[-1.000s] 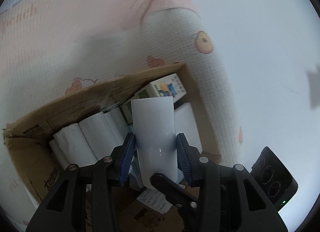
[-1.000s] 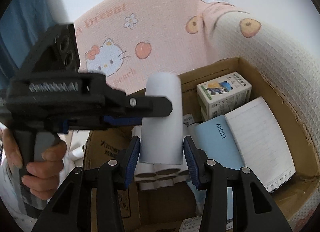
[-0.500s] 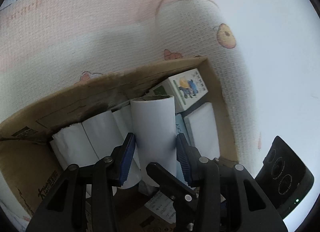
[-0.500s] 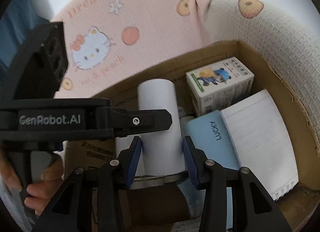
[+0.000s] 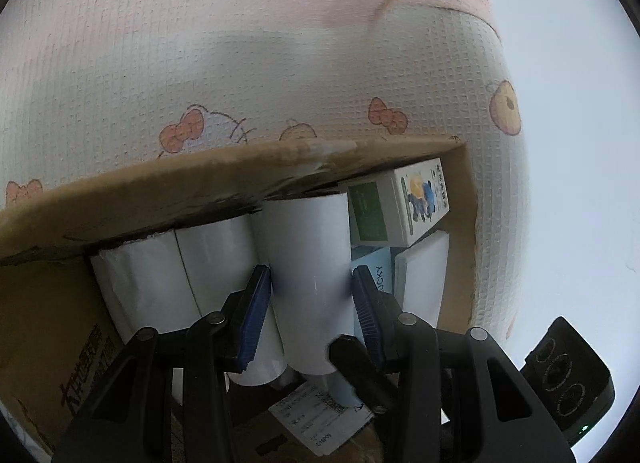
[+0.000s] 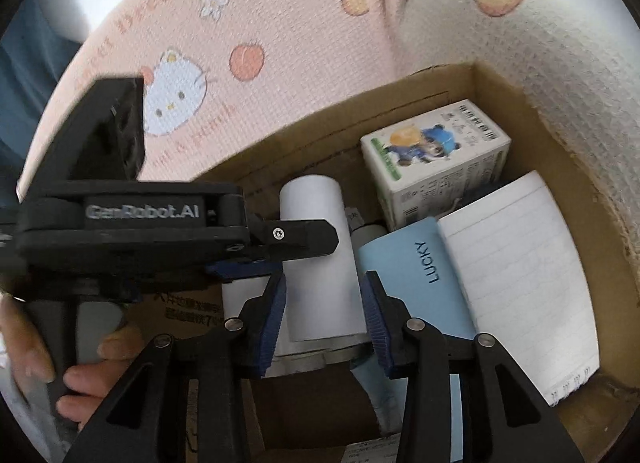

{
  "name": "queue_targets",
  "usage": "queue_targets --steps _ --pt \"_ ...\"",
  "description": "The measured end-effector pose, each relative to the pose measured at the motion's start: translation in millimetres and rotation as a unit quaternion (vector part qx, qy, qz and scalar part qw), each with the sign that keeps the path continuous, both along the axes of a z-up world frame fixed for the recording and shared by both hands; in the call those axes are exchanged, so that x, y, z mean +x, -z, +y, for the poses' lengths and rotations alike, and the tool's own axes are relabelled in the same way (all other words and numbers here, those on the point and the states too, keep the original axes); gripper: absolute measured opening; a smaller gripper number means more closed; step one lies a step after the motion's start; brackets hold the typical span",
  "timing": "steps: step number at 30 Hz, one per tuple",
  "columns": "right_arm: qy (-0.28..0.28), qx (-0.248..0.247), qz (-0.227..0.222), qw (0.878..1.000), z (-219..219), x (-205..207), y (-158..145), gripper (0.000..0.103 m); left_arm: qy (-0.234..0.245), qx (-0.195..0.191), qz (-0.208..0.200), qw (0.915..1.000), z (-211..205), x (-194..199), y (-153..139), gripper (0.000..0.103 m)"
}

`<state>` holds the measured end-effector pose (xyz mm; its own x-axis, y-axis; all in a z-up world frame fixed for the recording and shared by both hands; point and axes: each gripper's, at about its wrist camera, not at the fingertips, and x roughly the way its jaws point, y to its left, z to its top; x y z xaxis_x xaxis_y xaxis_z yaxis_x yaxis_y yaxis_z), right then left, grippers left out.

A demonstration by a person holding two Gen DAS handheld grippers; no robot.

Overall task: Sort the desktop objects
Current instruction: 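Lower both tubes into the box beside the paper rolls and open both grippers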

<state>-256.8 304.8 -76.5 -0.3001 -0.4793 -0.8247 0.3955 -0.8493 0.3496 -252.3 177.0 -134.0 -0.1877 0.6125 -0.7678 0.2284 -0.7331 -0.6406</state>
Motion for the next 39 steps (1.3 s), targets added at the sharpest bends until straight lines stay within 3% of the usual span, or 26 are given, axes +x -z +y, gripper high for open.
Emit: queue_targets --steps 2,4,6,11,13,18,20,26,33,37,39 --pt "0.003 0.000 -0.001 1.000 4 -1 -2 0.034 0.002 -0.004 0.001 1.0000 1 1 0 0.046" --pt "0.006 0.009 -0.003 1.000 5 -5 1 0.023 0.004 -0.011 0.001 0.9999 2 2 -2 0.046" --pt "0.006 0.008 -0.004 1.000 6 -8 4 0.018 0.020 -0.029 0.005 0.9994 5 2 -6 0.046" --pt "-0.002 0.033 -0.011 0.999 0 1 10 0.017 0.026 -0.091 0.032 0.9950 3 4 -20 0.046" --pt "-0.001 0.047 -0.005 0.999 3 -5 13 0.017 0.027 -0.084 0.044 0.9951 1 4 -23 0.043" --pt "-0.008 0.058 -0.005 0.998 -6 0 12 0.017 0.049 -0.056 0.067 0.9950 4 5 -23 0.020" --pt "-0.011 0.062 -0.009 0.998 -9 1 11 0.017 0.053 -0.059 0.069 0.9944 9 3 -20 0.019" --pt "-0.008 0.087 -0.025 0.996 -26 -12 22 0.017 0.049 -0.092 0.042 0.9937 16 3 -3 0.018" --pt "-0.007 0.087 -0.033 0.996 -28 -11 23 0.017 0.039 -0.069 0.043 0.9959 8 4 0 0.018" --pt "0.003 0.092 -0.029 0.995 -30 -10 18 0.017 0.037 -0.039 0.090 0.9945 4 10 -20 0.018" --pt "0.002 0.090 -0.014 0.996 -31 -6 12 0.018 0.043 -0.033 0.120 0.9914 2 17 -34 0.026"
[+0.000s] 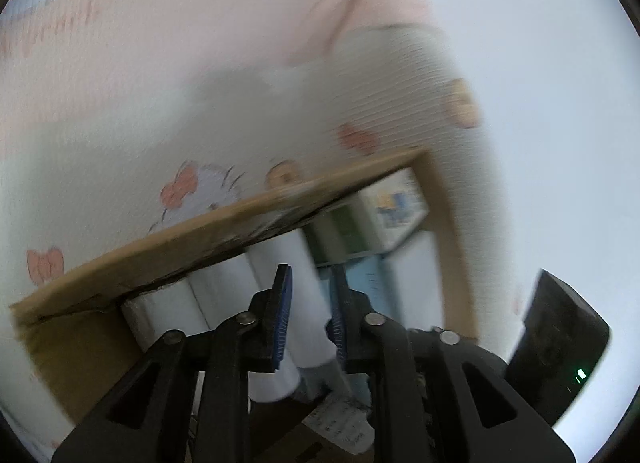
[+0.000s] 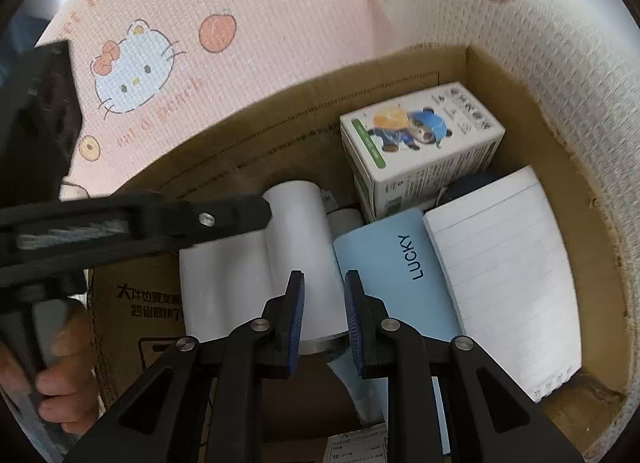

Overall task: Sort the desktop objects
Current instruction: 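Lower both tubes into the box beside the paper rolls and open both grippers, then move both grippers back over the bed toward the remaining tubes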

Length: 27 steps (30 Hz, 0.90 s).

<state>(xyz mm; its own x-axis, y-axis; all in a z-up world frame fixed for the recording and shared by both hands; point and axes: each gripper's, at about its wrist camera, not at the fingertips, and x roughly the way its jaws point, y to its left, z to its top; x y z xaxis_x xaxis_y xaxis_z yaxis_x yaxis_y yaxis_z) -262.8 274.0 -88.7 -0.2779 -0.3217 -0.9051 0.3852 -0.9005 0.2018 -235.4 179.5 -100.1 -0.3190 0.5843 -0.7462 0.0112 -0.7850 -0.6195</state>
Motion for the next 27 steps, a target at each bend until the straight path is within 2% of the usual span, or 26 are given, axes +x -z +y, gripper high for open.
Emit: queue_targets --steps 1,6,8,11,13,15,18,20,22,27 --pt "-0.001 -0.005 0.010 1.000 1 4 -6 0.018 0.001 0.000 0.023 0.9997 -3 6 -10 0.029" --pt "-0.009 -0.032 0.058 0.998 -4 21 -33 0.018 -0.014 0.001 0.091 0.9958 -23 28 -36 0.059" --pt "-0.016 -0.032 0.078 0.996 -11 30 -43 0.018 -0.023 -0.003 0.108 0.9938 -38 37 -45 0.062" --pt "-0.033 -0.023 0.103 0.994 -17 48 -54 0.018 -0.049 0.012 0.126 0.9907 -59 53 -51 0.063" --pt "-0.042 -0.017 0.112 0.993 -22 53 -55 0.018 -0.068 0.035 0.133 0.9882 -75 63 -50 0.063" --pt "-0.048 -0.012 0.121 0.991 -28 61 -56 0.018 -0.083 0.074 0.143 0.9834 -91 76 -45 0.063" --pt "-0.058 0.000 0.128 0.990 -35 69 -56 0.018 -0.103 0.110 0.136 0.9792 -114 91 -35 0.063" --pt "-0.063 0.005 0.134 0.989 -43 72 -54 0.018 -0.119 0.095 0.133 0.9794 -128 101 -28 0.063" --pt "-0.069 0.012 0.142 0.987 -50 78 -54 0.018 -0.130 0.060 0.117 0.9827 -142 114 -17 0.063" --pt "-0.091 0.036 0.165 0.981 -70 98 -57 0.018 -0.137 0.028 0.084 0.9866 -170 138 2 0.063"
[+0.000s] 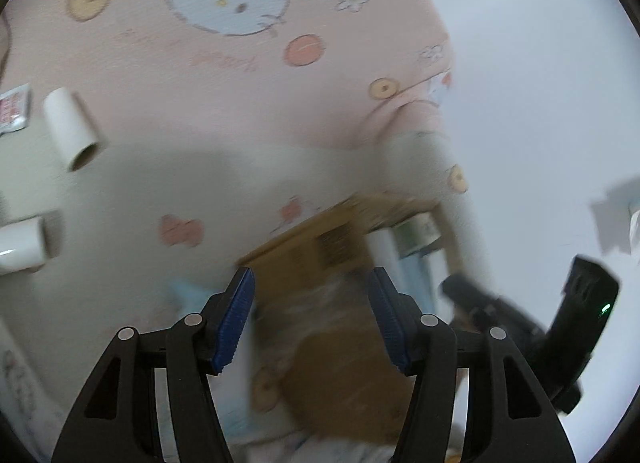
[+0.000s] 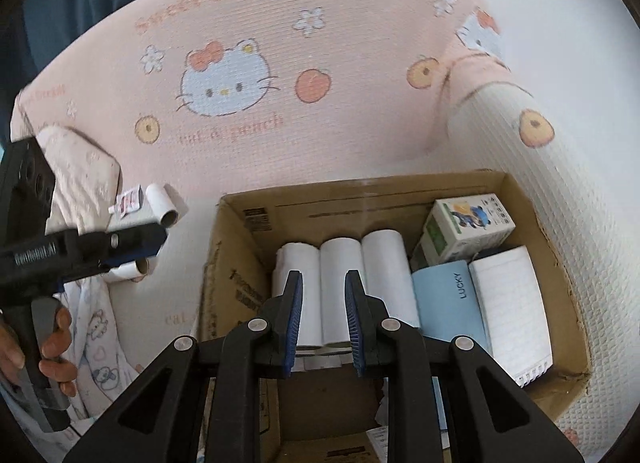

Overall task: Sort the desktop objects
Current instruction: 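Move both grippers back over the bed toward the remaining tubes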

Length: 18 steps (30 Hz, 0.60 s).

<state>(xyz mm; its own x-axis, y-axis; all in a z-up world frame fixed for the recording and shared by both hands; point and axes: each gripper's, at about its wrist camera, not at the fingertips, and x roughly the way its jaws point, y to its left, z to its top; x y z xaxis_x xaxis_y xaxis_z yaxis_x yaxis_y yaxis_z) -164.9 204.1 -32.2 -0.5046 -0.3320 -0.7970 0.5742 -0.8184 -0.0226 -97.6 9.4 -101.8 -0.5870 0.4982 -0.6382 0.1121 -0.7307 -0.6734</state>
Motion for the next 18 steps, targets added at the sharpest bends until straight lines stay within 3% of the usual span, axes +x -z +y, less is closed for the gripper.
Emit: queue_targets --steps 6,11,13,15,18 --pt "-0.028 -0.012 0.026 0.999 -25 27 -9 0.018 -0.025 -0.022 0.001 0.9994 -42 13 -1 0.063" --pt "-0.060 -0.023 0.036 0.997 -58 43 -19 0.018 -0.010 0.021 0.001 0.9997 -83 27 0 0.063" --pt "-0.070 -0.040 0.037 0.996 -78 44 -25 0.018 -0.021 0.021 -0.008 0.9995 -104 35 -1 0.063" --pt "-0.083 -0.065 0.029 0.994 -98 42 -28 0.018 -0.031 -0.015 -0.036 0.9987 -123 39 -3 0.062" --pt "-0.093 -0.078 0.019 0.992 -128 41 -23 0.018 -0.050 -0.056 -0.035 0.9966 -151 52 -14 0.062"
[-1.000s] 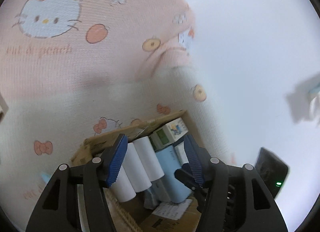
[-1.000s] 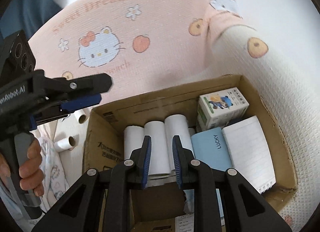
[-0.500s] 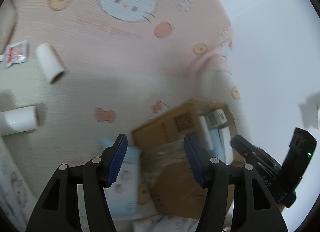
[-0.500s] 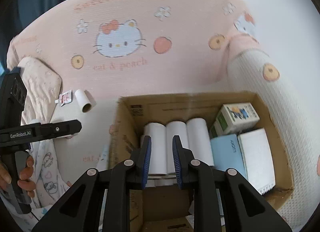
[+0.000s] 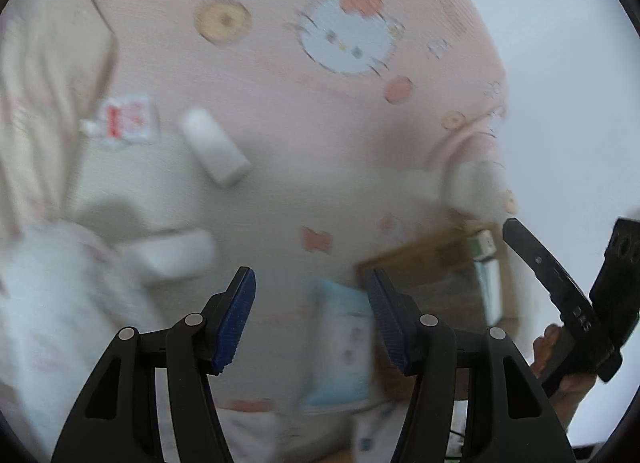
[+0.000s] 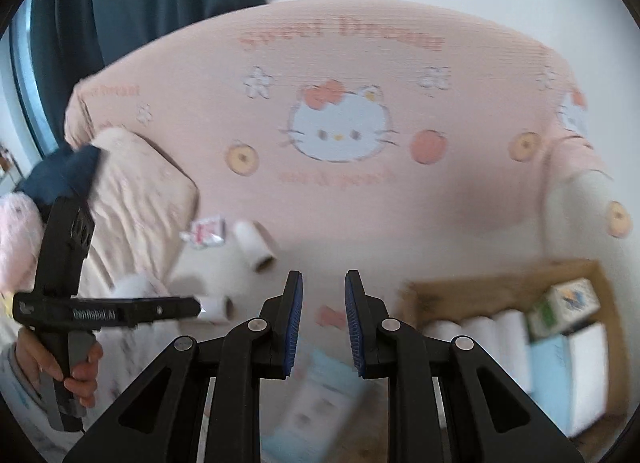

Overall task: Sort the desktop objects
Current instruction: 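Move both grippers back over the bed toward the remaining tubes, then grasp a lying paper tube with the right gripper while the left gripper grasps another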

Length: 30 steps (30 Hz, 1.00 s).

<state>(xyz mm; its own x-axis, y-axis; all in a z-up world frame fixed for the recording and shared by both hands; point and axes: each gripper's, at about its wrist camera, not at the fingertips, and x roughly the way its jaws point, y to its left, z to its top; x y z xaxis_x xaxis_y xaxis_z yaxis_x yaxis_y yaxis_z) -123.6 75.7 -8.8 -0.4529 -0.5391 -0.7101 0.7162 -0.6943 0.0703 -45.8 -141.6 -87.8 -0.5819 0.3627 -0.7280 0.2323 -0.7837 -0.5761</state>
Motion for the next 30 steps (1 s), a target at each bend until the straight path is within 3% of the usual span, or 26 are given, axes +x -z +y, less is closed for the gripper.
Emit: queue_targets --steps 5,9,13,16,20,26,30 --pt "-0.034 0.021 -0.005 0.999 -46 7 21 0.018 -0.030 -0.033 -0.013 0.9989 -43 3 -3 0.062" --pt "-0.066 0.031 -0.029 0.997 -70 17 47 0.018 -0.036 -0.035 -0.040 0.9979 -71 -8 9 0.062" --pt "-0.090 0.052 -0.054 0.993 -87 25 83 0.018 -0.014 -0.059 -0.095 0.9936 -80 -31 20 0.062" --pt "-0.099 0.075 -0.067 0.990 -96 25 109 0.018 0.034 -0.054 -0.117 0.9911 -80 -48 31 0.062" --pt "-0.101 0.067 -0.102 0.987 -101 21 134 0.018 0.082 -0.070 -0.152 0.9824 -75 -74 51 0.062" --pt "-0.068 0.056 -0.149 0.985 -103 15 162 0.019 0.086 -0.055 -0.204 0.9736 -79 -91 88 0.062" --pt "-0.072 0.054 -0.161 0.983 -111 19 176 0.031 0.106 -0.042 -0.255 0.9603 -81 -97 111 0.062"
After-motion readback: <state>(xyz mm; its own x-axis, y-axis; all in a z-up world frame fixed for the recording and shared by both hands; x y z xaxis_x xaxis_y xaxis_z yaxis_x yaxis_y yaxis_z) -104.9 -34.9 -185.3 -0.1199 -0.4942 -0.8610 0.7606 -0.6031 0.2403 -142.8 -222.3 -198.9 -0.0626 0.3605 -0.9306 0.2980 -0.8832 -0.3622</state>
